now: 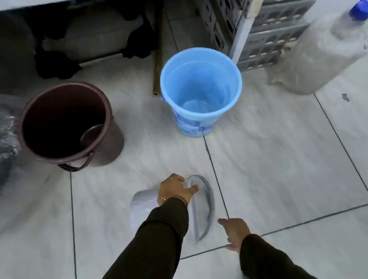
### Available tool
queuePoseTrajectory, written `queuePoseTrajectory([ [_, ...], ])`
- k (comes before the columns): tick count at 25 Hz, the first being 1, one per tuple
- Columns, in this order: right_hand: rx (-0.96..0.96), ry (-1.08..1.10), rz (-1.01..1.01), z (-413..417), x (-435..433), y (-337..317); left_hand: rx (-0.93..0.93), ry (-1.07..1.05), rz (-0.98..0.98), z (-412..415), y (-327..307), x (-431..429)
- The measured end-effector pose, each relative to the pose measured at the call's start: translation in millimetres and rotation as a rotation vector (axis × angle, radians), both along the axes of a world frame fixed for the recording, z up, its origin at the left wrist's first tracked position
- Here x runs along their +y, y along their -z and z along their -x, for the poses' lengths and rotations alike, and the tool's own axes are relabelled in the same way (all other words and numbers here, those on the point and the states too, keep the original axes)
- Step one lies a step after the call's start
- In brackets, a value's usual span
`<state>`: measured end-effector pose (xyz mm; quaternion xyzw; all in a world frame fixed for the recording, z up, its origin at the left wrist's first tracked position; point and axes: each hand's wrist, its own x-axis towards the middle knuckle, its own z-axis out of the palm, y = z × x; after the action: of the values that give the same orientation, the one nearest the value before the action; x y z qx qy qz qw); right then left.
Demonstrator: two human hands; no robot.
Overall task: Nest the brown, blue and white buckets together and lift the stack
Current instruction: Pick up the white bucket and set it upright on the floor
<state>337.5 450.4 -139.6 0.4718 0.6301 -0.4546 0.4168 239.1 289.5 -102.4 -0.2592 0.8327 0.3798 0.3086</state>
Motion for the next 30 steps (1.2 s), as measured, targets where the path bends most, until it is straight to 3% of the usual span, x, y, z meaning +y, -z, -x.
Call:
queuePoseTrajectory([
  [4,-0.239,0.604,0.297,-50.7,-59.7,14.4,0.003,0.229,0.169,-32.3,26.4,1.4],
  [6,-0.207,0.821,0.439,-58.6,-81.4,21.0,0.001,0.319,0.264,-49.9,36.5,3.4],
  [9,-0.041,0.968,0.478,-60.8,-100.2,24.1,0.091,0.200,0.234,-76.1,41.7,-5.5],
  [14,0.229,0.876,0.245,-46.9,-109.0,2.3,0.324,-0.406,-0.083,-108.6,28.5,-44.1],
  [17,0.281,0.797,0.133,-19.8,-115.8,-2.8,0.217,-0.715,-0.198,-105.1,37.4,-62.9],
  [20,0.288,0.579,0.051,-1.2,-119.0,5.4,0.065,-0.975,-0.393,-92.3,53.3,-70.5],
  [25,0.182,0.333,0.116,32.1,-100.5,16.8,-0.148,-1.049,-0.630,-78.2,51.9,-85.7],
  [27,0.173,0.223,0.058,38.8,-85.6,7.8,-0.150,-0.987,-0.529,-77.9,33.3,-93.5],
  [30,0.190,0.206,-0.034,41.1,-52.0,-20.3,0.040,-0.812,-0.225,-78.7,-3.2,-100.7],
])
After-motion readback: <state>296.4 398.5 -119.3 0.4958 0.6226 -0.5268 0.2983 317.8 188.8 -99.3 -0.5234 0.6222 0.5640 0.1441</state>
